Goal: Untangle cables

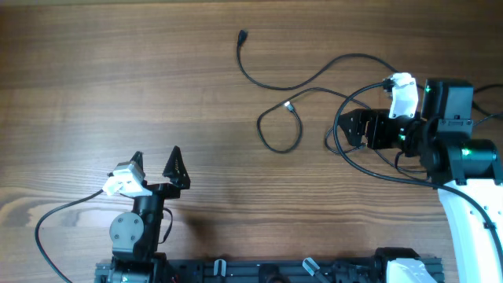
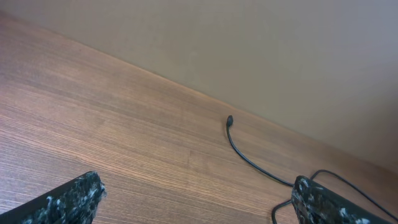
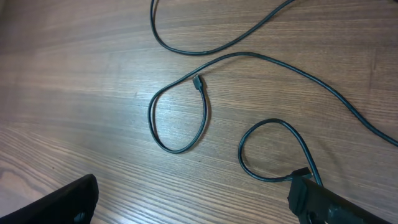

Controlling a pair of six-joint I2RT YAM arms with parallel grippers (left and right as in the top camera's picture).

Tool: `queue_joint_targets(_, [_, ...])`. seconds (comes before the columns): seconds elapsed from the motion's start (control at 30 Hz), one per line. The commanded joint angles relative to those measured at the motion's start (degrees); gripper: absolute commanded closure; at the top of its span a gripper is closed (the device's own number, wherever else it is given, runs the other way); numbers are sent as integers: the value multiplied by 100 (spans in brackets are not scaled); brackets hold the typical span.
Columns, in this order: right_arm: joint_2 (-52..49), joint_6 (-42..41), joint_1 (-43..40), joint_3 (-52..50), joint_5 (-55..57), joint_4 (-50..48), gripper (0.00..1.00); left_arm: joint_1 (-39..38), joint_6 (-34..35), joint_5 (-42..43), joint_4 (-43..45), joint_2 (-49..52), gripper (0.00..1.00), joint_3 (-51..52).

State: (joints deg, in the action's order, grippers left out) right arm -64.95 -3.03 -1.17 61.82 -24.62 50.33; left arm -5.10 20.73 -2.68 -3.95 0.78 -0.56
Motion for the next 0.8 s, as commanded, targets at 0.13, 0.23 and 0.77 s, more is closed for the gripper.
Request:
queue_joint_targets(0.13, [-11, -61, 24, 52, -90, -11, 1, 39, 33, 48, -15, -59, 0, 24])
queue_joint_targets(0.23, [-11, -61, 24, 52, -90, -11, 0, 39, 33, 48, -15, -59, 0, 24])
queue_joint_targets(0.77, [114, -57, 24, 52, 461, -11, 0, 39, 33, 46, -15, -59, 0, 24])
